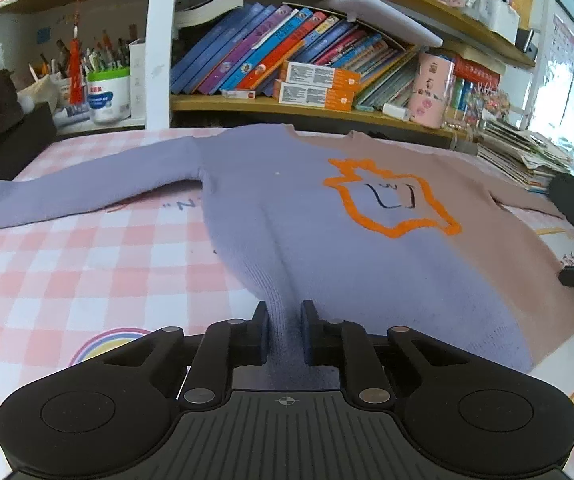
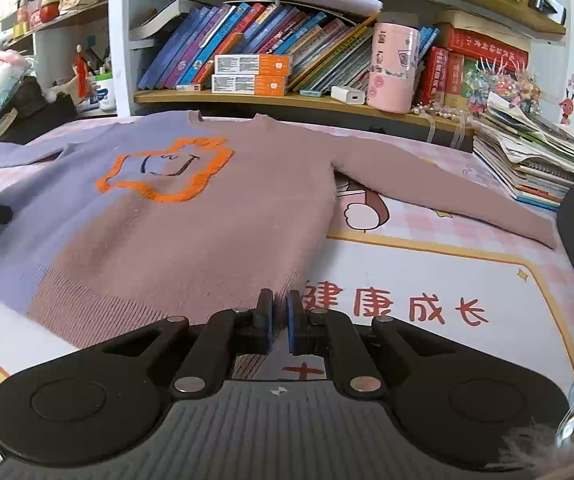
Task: Fold clothes
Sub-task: 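Pull the hem with both grippers to smooth the sweater flat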
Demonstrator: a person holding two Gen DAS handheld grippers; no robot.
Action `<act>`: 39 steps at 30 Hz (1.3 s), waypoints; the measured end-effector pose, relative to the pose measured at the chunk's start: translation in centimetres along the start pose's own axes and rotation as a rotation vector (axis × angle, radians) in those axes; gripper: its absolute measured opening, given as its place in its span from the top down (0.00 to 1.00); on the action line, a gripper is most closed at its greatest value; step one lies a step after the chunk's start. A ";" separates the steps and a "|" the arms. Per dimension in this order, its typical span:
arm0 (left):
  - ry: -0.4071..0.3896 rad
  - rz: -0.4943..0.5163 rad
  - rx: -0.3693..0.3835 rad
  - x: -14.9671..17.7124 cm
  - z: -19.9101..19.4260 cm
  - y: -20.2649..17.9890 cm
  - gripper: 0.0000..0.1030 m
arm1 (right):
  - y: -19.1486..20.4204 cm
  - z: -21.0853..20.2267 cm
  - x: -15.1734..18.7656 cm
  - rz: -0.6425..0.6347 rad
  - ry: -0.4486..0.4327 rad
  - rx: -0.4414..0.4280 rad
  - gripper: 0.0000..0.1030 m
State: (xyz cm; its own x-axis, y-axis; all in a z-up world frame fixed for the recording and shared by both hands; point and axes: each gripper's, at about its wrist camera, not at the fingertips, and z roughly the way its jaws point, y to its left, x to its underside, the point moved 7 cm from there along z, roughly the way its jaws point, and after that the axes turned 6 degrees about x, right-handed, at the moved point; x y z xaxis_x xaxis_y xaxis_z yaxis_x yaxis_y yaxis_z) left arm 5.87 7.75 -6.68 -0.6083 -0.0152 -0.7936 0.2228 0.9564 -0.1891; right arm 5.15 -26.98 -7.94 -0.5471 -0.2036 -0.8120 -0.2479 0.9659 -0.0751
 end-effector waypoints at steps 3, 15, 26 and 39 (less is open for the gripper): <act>-0.009 -0.028 -0.008 -0.1 -0.1 0.9 0.86 | 0.1 0.1 0.0 0.022 -0.001 -0.020 0.94; -0.009 -0.028 0.014 -0.1 0.1 0.0 0.86 | -0.6 0.7 -0.3 0.044 -0.016 0.021 0.94; -0.002 0.000 0.023 -0.2 0.6 -1.0 0.86 | -1.2 0.8 -0.2 0.013 -0.027 0.085 0.94; -0.002 -0.001 0.040 -0.3 0.7 -0.8 0.86 | -1.1 -0.1 0.4 0.007 -0.009 0.096 0.94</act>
State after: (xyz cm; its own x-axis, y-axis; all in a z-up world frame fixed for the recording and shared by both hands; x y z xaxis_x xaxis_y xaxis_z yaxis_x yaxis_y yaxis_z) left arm 6.40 6.75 -6.73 -0.6069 -0.0165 -0.7946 0.2531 0.9438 -0.2128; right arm 5.12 -28.17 -8.08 -0.5414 -0.1960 -0.8176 -0.1663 0.9782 -0.1244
